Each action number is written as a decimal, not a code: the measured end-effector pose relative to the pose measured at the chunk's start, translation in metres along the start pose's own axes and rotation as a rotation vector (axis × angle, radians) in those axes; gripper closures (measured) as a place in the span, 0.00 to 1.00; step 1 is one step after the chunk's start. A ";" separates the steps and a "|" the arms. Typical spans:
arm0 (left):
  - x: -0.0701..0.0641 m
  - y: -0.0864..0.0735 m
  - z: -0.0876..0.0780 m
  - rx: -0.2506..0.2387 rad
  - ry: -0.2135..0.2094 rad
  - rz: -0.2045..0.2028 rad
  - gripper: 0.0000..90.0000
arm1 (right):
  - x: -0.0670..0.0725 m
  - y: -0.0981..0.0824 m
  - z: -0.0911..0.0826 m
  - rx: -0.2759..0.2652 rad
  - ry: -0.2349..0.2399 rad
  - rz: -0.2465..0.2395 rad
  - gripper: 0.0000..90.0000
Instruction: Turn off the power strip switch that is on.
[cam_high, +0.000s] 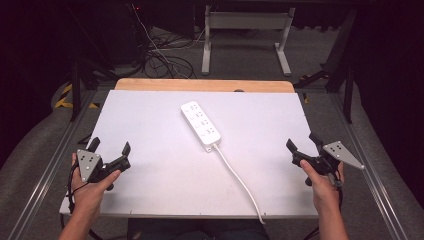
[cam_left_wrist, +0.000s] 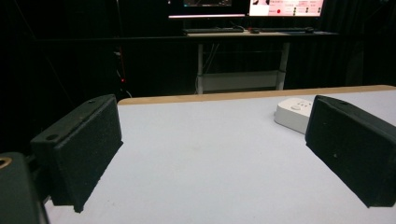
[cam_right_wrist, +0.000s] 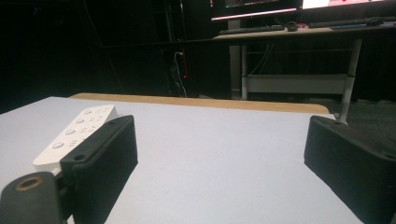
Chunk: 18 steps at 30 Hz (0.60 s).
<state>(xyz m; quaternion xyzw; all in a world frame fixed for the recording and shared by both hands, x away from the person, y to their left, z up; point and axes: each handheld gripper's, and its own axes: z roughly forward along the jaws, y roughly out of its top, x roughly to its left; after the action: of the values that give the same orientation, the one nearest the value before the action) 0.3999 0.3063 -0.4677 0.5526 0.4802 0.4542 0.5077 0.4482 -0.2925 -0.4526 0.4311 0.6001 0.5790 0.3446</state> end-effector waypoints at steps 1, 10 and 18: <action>0.000 0.000 0.000 -0.001 0.001 -0.003 0.05 | 0.000 0.000 0.000 0.000 0.001 0.003 0.11; 0.000 0.000 0.002 0.004 0.000 0.001 0.05 | -0.001 -0.001 -0.001 0.011 -0.015 0.011 0.12; -0.001 -0.001 0.003 0.010 -0.001 0.012 0.05 | -0.002 -0.001 0.000 0.030 -0.044 0.029 0.19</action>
<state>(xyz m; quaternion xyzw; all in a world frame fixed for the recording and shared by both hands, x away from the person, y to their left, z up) 0.4029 0.3053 -0.4688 0.5583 0.4789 0.4545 0.5024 0.4492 -0.2942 -0.4533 0.4576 0.5944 0.5653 0.3430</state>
